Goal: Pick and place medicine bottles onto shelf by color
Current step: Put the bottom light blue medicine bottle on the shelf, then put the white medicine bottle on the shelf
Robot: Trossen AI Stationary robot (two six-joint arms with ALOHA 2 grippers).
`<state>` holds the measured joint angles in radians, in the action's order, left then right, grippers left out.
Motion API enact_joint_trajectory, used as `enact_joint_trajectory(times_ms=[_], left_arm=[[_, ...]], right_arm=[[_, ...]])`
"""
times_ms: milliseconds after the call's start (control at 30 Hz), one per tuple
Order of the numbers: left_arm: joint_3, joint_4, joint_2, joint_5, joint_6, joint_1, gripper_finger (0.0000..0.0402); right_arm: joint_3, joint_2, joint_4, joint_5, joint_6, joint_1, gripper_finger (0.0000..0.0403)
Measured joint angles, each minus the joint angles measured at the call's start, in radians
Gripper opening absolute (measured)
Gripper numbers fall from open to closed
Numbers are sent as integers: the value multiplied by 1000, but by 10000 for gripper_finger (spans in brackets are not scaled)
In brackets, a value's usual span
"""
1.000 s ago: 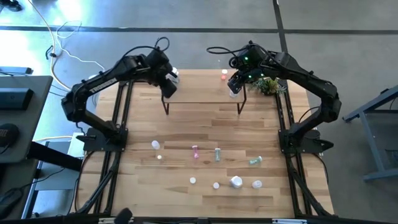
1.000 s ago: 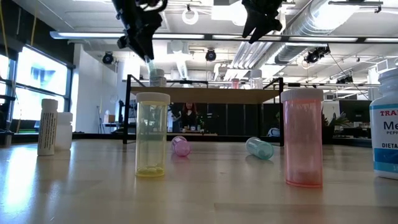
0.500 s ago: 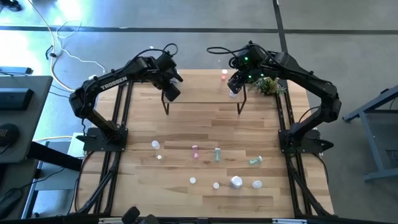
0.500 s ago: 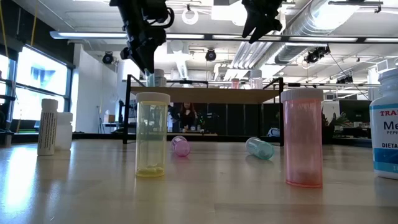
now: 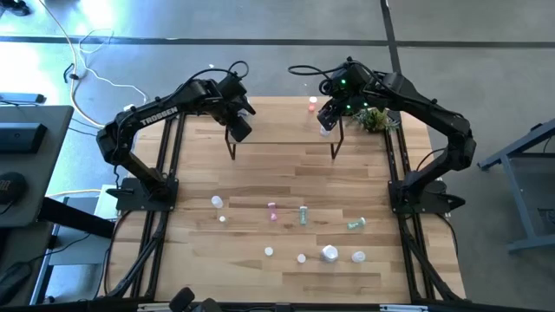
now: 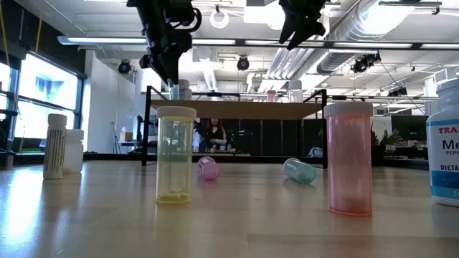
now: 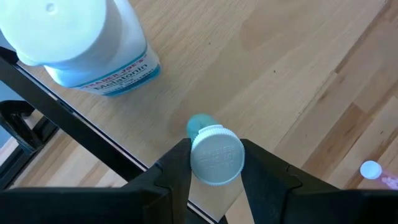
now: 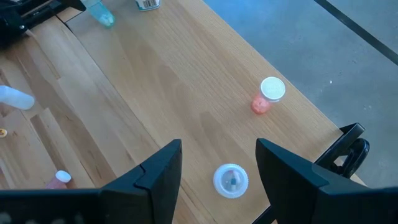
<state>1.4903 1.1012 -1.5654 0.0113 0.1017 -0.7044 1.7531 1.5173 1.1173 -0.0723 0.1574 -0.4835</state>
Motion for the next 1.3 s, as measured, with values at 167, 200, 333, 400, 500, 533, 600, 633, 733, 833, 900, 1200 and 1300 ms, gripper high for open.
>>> enact_joint_trajectory(times_ms=[167, 200, 333, 400, 500, 533, 600, 633, 733, 833, 900, 1200, 1300], left_arm=[[0, 0, 0, 0, -21, 0, 132], [0, 0, -1, 1, -31, 0, 138], [0, -1, -2, 3, -34, 0, 160], [0, -2, -2, 10, -35, 0, 171], [0, -5, -2, 34, -34, 0, 187], [0, -5, -2, 35, -34, 0, 191], [0, -5, -2, 36, -34, 0, 198], [0, -5, -2, 35, -34, 0, 200], [0, -5, -2, 26, -34, 0, 205], [0, -5, 3, 23, -35, 0, 207], [0, -5, 12, 23, -34, 1, 207], [0, 2, 78, 9, 1, 12, 207], [0, 2, 116, -3, 19, 27, 207]], right_arm=[[0, 0, 0, 0, 0, 0, 197], [0, 0, 0, 0, 0, 0, 197], [0, 0, 0, 0, 0, 0, 197], [0, 0, 0, 0, 0, 0, 197], [0, 0, 0, 0, 0, 0, 197], [0, 0, 0, 0, 0, 0, 197], [0, 0, 1, 0, 0, 0, 197], [0, 0, 1, 0, 0, 0, 197], [0, 0, 13, 12, 21, 0, 197], [0, 0, 22, 54, 46, 0, 197], [0, 0, 26, 78, 53, 0, 197], [0, 0, 144, 117, 116, 11, 197], [0, 0, 180, 118, 136, 36, 197]])
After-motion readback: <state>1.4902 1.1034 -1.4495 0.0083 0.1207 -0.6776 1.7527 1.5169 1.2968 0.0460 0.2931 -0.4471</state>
